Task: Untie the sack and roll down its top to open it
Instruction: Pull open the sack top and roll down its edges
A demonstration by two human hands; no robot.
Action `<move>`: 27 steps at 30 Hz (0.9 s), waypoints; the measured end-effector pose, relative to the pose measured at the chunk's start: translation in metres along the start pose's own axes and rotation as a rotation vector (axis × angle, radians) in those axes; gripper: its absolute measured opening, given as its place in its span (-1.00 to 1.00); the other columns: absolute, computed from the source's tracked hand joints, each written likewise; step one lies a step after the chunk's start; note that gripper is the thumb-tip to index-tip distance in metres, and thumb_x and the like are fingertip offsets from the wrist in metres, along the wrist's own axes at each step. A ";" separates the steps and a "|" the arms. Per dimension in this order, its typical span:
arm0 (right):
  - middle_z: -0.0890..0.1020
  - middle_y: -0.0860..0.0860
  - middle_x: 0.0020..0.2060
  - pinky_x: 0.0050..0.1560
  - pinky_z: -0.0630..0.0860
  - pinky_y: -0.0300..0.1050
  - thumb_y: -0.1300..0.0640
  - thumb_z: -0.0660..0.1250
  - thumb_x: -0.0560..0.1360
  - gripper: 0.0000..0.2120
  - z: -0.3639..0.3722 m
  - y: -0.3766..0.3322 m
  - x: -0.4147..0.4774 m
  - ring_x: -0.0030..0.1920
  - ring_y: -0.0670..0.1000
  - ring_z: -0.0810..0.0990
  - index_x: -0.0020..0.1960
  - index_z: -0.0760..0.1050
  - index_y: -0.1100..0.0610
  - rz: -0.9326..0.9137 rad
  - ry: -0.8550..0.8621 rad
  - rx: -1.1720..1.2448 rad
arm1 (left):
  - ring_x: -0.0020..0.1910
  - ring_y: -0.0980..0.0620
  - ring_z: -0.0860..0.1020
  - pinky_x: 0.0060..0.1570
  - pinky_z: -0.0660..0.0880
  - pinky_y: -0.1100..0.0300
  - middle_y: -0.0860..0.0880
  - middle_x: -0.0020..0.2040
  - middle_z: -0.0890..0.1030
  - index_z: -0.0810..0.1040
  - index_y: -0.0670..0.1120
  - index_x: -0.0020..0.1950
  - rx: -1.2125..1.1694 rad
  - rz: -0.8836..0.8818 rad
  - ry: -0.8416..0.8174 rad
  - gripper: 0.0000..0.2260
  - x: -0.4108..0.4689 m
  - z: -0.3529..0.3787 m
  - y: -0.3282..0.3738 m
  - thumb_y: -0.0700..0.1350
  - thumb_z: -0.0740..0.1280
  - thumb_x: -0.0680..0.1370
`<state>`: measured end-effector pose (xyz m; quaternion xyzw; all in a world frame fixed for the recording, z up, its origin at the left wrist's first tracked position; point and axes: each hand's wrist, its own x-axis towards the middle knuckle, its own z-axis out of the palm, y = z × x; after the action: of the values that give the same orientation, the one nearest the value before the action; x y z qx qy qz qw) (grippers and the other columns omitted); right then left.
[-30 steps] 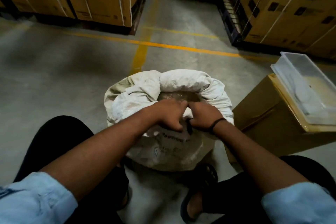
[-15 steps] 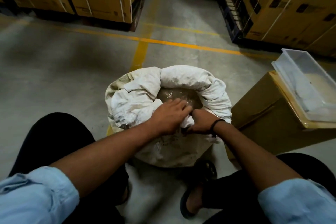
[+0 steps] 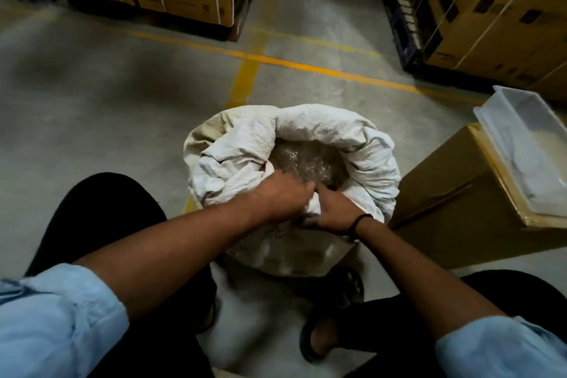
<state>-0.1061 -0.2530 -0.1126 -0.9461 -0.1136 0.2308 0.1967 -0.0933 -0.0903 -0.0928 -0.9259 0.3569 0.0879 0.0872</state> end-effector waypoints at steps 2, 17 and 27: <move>0.61 0.11 0.24 0.18 0.50 0.01 -0.11 0.48 0.41 -0.41 0.001 -0.001 0.002 0.24 0.18 0.57 0.35 0.43 0.09 -0.015 0.015 -0.040 | 0.35 -0.23 0.41 0.25 0.35 -0.06 -0.22 0.38 0.43 0.28 -0.17 0.46 0.006 0.017 -0.055 -0.51 -0.007 -0.002 0.006 -0.03 0.27 0.58; 0.50 0.23 0.18 0.05 0.47 0.14 -0.04 0.42 0.34 -0.43 0.029 -0.023 0.009 0.13 0.30 0.52 0.25 0.39 0.19 0.015 0.281 -0.544 | 0.55 -0.47 0.00 0.43 0.12 -0.38 -0.30 0.61 -0.23 -0.35 0.04 0.61 -0.808 -1.060 0.149 0.08 -0.004 0.030 -0.082 0.36 0.37 0.45; 0.03 0.29 0.55 0.11 0.49 0.14 -0.40 0.40 0.29 0.26 0.052 -0.082 0.032 0.20 0.28 0.54 0.59 -0.23 0.25 -0.095 0.303 -0.427 | 0.23 -0.24 0.57 0.08 0.50 0.04 -0.26 0.29 0.57 0.33 -0.25 0.45 -1.109 -0.897 0.212 -0.37 0.031 0.014 -0.098 0.20 0.30 0.60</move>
<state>-0.1138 -0.1535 -0.1326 -0.9835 -0.1735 0.0478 0.0179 -0.0059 -0.0361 -0.1042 -0.8948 -0.1481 0.1216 -0.4034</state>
